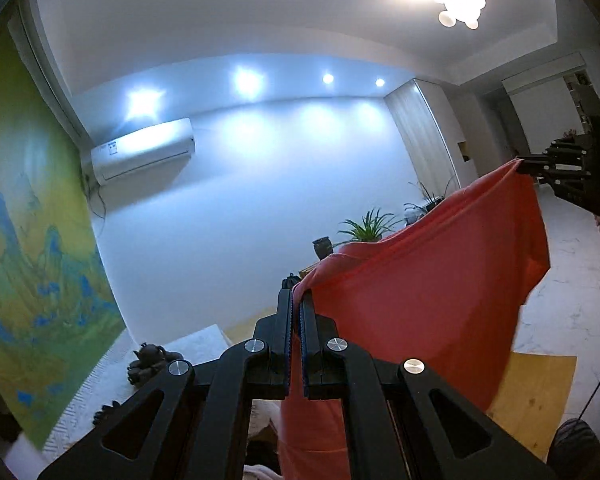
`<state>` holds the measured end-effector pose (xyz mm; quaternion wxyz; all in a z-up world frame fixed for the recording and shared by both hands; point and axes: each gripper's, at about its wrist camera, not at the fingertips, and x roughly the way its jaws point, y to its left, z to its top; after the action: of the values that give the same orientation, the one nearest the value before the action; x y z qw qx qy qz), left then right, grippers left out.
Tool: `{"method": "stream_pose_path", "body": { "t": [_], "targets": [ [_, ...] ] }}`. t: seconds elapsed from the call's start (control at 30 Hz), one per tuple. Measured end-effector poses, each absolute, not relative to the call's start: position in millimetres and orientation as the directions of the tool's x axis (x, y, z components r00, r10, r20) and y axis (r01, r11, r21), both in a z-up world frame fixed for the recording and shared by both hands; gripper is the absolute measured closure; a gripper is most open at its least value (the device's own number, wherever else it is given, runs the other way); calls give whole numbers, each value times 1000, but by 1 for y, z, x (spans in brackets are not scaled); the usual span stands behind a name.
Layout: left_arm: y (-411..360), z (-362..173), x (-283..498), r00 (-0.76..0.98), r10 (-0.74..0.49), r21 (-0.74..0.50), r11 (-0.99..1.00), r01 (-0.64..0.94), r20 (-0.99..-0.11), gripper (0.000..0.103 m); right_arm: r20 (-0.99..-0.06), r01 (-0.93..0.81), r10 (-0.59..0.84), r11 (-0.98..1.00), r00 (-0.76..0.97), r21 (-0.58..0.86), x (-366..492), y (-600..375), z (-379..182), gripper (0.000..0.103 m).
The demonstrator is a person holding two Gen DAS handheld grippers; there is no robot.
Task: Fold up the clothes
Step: 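Lift the pink shirt by its hem with both grippers and shake it out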
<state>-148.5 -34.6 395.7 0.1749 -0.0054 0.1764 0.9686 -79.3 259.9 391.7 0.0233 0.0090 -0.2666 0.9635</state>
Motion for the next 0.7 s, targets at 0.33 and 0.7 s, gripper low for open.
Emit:
{"method": "stream_pose_path", "body": {
  "t": [0.33,0.7],
  "targets": [
    [-30,406,-132,-947,302,381,-867,-321,-110,100,-8,-39,50,-861,-999,-507,-86,260,381,99],
    [-14,374,-90,-926,314,401,-836,-374,-208,100,-94,3,49,-873,-994,-488,-62,274,349,99]
  ]
}}
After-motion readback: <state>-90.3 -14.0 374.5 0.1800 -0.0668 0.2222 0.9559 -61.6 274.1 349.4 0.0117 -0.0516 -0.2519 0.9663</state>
